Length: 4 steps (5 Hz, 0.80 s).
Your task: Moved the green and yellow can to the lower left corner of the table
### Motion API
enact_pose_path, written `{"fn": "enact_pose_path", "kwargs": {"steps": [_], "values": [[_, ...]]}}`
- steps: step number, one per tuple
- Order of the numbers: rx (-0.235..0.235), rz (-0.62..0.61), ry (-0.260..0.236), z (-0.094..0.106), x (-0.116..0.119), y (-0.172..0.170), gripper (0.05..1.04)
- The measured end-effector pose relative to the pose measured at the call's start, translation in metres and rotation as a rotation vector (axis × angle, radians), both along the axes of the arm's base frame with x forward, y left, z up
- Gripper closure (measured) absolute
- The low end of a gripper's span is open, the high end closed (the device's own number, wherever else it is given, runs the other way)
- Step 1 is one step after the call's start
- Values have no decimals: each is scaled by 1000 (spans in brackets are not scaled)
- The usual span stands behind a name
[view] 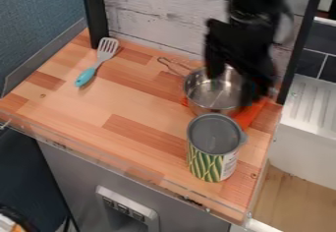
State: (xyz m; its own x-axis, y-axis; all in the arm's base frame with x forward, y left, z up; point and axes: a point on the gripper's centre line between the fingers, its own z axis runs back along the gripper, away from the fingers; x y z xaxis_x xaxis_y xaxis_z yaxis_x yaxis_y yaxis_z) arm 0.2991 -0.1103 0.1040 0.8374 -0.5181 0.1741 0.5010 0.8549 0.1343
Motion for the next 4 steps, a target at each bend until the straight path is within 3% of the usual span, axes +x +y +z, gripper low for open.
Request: {"fn": "enact_pose_path", "kwargs": {"steps": [2,3,4], "values": [[25,-130,65,-29,-34,-98,83],[18,-87,134,-45,-37,-99,83],[20,32,169,-53,-21,-75,83]]}}
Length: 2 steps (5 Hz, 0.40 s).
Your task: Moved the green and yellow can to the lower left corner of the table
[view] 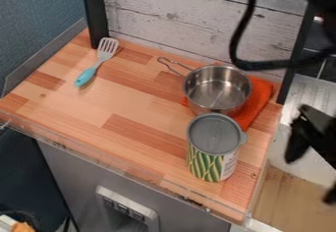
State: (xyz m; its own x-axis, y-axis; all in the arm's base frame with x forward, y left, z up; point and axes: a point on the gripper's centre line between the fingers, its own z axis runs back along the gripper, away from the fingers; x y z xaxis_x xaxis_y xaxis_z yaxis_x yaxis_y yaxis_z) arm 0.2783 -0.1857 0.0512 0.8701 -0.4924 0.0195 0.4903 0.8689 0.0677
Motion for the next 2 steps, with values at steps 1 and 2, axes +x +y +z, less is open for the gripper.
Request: {"fn": "enact_pose_path", "kwargs": {"steps": [1,2], "values": [[-12,106,5,0,20,32,83],[-22,191,30,-1,31,64,83]]}}
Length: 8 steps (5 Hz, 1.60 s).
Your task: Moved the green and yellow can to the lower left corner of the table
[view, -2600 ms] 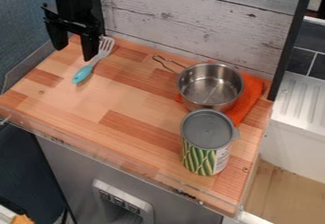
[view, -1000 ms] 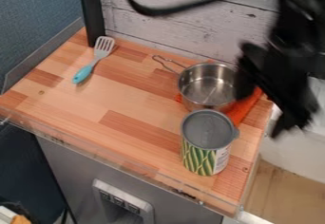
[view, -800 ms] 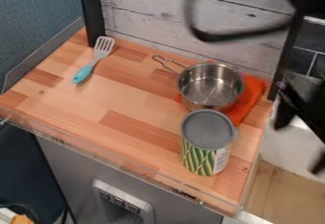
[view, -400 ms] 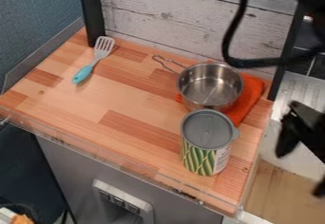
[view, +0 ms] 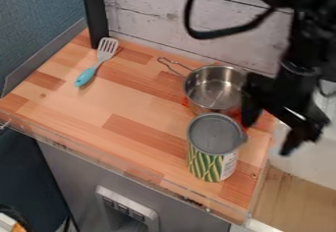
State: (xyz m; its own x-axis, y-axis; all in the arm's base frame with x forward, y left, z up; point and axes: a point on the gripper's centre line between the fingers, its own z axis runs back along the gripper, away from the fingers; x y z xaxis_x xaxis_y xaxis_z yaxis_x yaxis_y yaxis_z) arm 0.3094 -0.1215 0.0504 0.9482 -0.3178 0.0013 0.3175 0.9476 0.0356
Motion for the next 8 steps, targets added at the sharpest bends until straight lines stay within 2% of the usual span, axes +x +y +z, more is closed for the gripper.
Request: {"fn": "enact_pose_path", "kwargs": {"steps": [1,2,3,4,5,6,7,8], "values": [[-22,35,52,-2,-1,22,83],[-51,-2,67,-10,-9,22,83],[-102,-96,-61,9,-8,-1,83],[-123,-216,-102,12,-17,-30,83],[-109,-283,-98,7,-29,-44,83],[-113,-254,-41,0,-41,-40,83],[-129,-196,9,2,-50,-31,83],[-100,-154,38,3,-60,-18,83]]}}
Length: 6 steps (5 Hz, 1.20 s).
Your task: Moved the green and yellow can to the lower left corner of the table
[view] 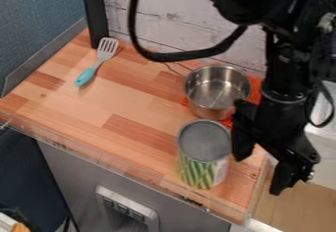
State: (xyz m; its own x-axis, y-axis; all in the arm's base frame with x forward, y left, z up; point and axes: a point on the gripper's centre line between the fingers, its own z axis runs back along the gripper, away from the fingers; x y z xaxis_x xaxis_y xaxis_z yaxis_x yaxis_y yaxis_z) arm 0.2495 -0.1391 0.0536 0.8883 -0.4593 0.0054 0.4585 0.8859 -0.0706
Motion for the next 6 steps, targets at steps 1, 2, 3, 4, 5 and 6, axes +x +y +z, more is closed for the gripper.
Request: {"fn": "enact_pose_path", "kwargs": {"steps": [1,2,3,4,5,6], "values": [[17,56,18,3,1,17,83],[44,134,23,7,5,41,83],[56,233,45,7,11,73,83],[66,299,81,5,15,97,83],[81,348,119,-1,15,117,83],[126,363,151,-4,8,136,83]]}}
